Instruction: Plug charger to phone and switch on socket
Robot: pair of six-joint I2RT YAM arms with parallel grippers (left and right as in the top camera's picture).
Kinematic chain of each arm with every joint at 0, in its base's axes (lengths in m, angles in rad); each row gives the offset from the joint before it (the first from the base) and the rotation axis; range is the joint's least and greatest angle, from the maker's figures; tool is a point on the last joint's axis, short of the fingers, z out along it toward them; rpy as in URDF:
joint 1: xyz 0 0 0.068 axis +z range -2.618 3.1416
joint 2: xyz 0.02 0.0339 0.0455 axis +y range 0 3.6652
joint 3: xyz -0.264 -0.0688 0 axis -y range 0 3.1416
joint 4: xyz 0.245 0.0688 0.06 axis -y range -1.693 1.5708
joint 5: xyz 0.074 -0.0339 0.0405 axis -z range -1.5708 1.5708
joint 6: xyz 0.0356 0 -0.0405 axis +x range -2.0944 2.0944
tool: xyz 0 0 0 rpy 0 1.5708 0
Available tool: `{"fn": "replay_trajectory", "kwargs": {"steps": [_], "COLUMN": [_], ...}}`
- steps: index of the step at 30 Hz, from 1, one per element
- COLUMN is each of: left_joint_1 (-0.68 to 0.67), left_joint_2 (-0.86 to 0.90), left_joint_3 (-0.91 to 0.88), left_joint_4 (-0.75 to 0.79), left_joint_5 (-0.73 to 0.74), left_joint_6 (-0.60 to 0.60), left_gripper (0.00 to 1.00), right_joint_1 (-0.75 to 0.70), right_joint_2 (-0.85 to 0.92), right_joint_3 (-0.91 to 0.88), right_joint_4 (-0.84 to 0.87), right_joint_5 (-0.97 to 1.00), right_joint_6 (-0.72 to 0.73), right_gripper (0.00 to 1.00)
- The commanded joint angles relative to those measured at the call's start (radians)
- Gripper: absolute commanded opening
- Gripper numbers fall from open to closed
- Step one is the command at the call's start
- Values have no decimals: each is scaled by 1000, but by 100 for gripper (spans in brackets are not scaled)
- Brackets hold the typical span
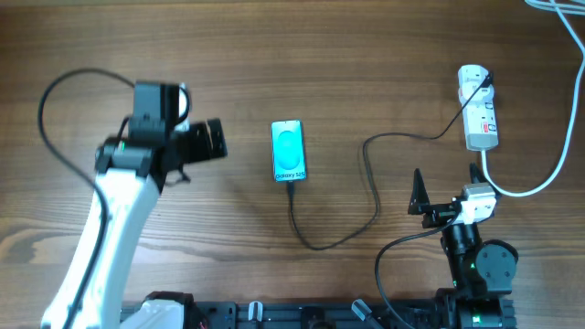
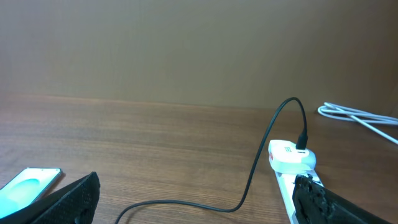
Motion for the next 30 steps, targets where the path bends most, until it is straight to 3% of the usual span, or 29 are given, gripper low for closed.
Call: {"fn": "replay_trajectory", "kwargs": {"steps": [1, 6, 13, 30], "left_joint_1": [3, 3, 3, 3], "left_joint_2": [-142, -288, -492, -1031], "left_joint_3": [-86, -164, -365, -711], "left_joint_4": [6, 17, 220, 431], "left_joint_5": [-18, -24, 81, 82], "left_joint_6": [34, 38, 226, 208], "left_gripper": [100, 100, 100, 100], "right_joint_1": [-4, -4, -4, -4], "right_joint_2": [-14, -14, -14, -14], "right_joint_3": [-1, -1, -1, -1], "right_joint_4": [3, 3, 3, 3], "right_joint_5": [6, 6, 6, 6], "right_joint_6": [8, 8, 7, 8], "right_gripper": [100, 100, 100, 100]}}
